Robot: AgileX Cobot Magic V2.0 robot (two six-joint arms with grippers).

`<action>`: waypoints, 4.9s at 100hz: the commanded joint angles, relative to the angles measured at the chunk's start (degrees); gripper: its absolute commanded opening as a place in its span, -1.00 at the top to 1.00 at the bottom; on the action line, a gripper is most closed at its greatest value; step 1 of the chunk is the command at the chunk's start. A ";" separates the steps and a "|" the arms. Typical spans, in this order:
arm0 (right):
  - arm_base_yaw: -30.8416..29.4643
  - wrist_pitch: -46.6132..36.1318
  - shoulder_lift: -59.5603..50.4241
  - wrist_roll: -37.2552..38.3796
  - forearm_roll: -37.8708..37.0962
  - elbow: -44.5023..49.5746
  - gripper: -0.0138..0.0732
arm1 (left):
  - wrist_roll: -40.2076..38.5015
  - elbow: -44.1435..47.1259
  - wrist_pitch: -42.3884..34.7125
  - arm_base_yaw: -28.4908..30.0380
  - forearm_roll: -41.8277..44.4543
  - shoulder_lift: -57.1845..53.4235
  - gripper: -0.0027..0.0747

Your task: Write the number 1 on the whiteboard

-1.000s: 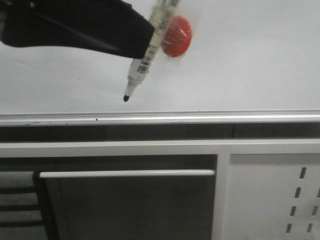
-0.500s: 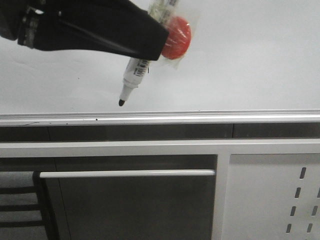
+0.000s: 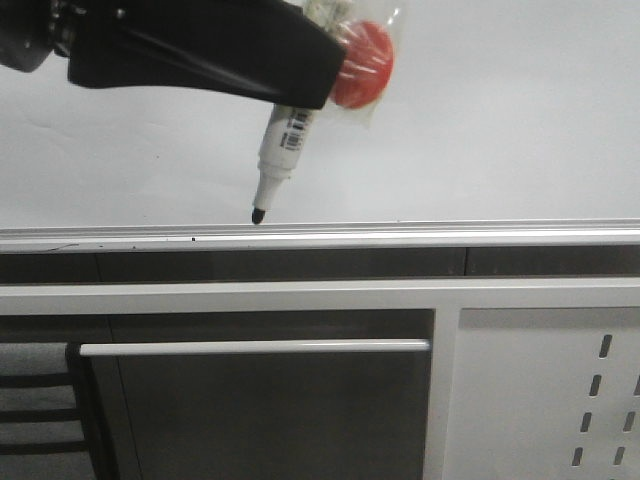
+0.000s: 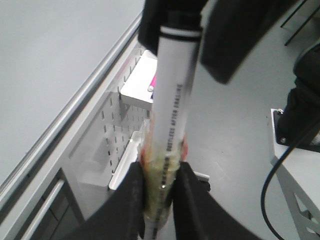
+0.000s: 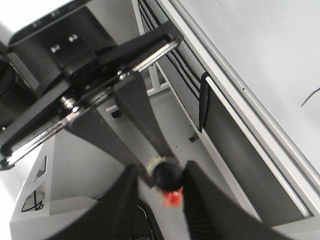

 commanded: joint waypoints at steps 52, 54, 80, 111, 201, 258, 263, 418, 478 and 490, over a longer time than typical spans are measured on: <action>-14.43 -4.43 -6.01 4.34 3.14 -1.81 -0.25 | -2.68 6.55 -41.55 -0.09 -16.82 -14.59 0.98; -14.43 -4.43 -6.01 4.34 3.44 -1.81 -0.25 | -2.68 6.55 -42.49 -0.09 -16.82 -14.59 0.99; -14.43 -5.91 -6.01 4.34 4.46 -1.81 -0.25 | -3.23 5.90 -48.05 0.02 -14.59 -13.60 0.98; -14.43 -6.64 -6.01 4.34 4.46 -1.81 -0.25 | -17.47 2.72 -52.89 0.02 1.04 -8.99 0.98; -14.43 -6.91 -6.01 4.34 4.36 -1.81 -0.25 | -48.25 2.72 -66.05 0.02 27.21 1.21 0.98; -14.43 -6.91 -6.01 4.34 4.36 -1.81 -0.25 | -48.25 2.72 -67.93 0.02 27.11 1.33 0.98; -14.43 -6.91 -6.01 4.34 4.36 -1.81 -0.25 | -48.25 2.72 -67.93 0.02 27.11 1.33 0.98; -14.43 -6.14 -6.01 4.34 4.36 -1.81 -0.25 | -48.25 2.72 -68.42 0.02 26.69 1.33 0.01; -14.43 -5.67 -6.01 4.34 4.36 -1.81 -0.25 | -47.81 2.72 -59.02 0.02 26.46 -0.89 -0.14; -14.43 -5.17 -6.01 4.34 4.02 -1.81 -0.25 | -47.81 2.72 -53.38 0.02 26.46 -3.18 -0.14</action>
